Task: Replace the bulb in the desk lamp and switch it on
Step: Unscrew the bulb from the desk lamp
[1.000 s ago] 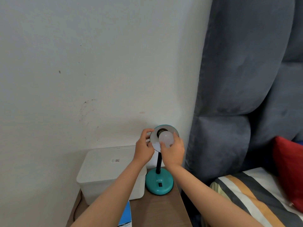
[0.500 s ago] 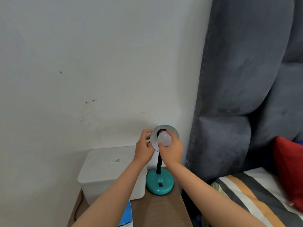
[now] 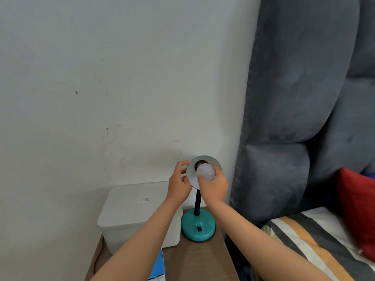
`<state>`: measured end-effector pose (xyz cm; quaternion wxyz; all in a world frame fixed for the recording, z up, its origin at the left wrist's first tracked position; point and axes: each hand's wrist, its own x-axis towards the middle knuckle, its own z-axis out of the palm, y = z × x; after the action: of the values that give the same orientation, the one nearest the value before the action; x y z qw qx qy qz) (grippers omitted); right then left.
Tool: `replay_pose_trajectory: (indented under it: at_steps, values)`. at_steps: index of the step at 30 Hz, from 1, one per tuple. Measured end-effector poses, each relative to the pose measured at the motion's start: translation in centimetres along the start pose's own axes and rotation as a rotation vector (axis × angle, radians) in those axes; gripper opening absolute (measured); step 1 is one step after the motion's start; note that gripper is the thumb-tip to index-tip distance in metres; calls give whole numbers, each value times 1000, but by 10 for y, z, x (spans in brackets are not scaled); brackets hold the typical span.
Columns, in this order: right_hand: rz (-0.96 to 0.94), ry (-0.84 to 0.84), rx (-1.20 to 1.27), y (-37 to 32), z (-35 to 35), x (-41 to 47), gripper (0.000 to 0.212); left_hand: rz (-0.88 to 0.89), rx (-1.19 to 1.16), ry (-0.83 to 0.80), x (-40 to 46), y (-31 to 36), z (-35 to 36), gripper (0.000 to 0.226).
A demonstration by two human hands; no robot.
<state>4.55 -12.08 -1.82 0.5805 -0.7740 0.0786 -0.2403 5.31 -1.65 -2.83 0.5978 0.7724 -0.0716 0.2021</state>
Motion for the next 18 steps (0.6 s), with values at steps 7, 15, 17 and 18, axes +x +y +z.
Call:
replay_pose_trajectory:
  at_steps: [7, 15, 17, 18]
  values:
    - [-80, -66, -112, 2, -8, 3, 52, -4, 10, 5, 1, 1, 1, 50]
    - [-70, -117, -60, 0, -11, 6, 60, 5, 5, 9, 0, 3, 2, 49]
    - [-68, -124, -67, 0, -12, 5, 59, 3, 9, 9, 0, 3, 2, 49]
    - [-73, -125, -71, 0, -11, 5, 59, 2, 9, 10, 0, 3, 2, 49]
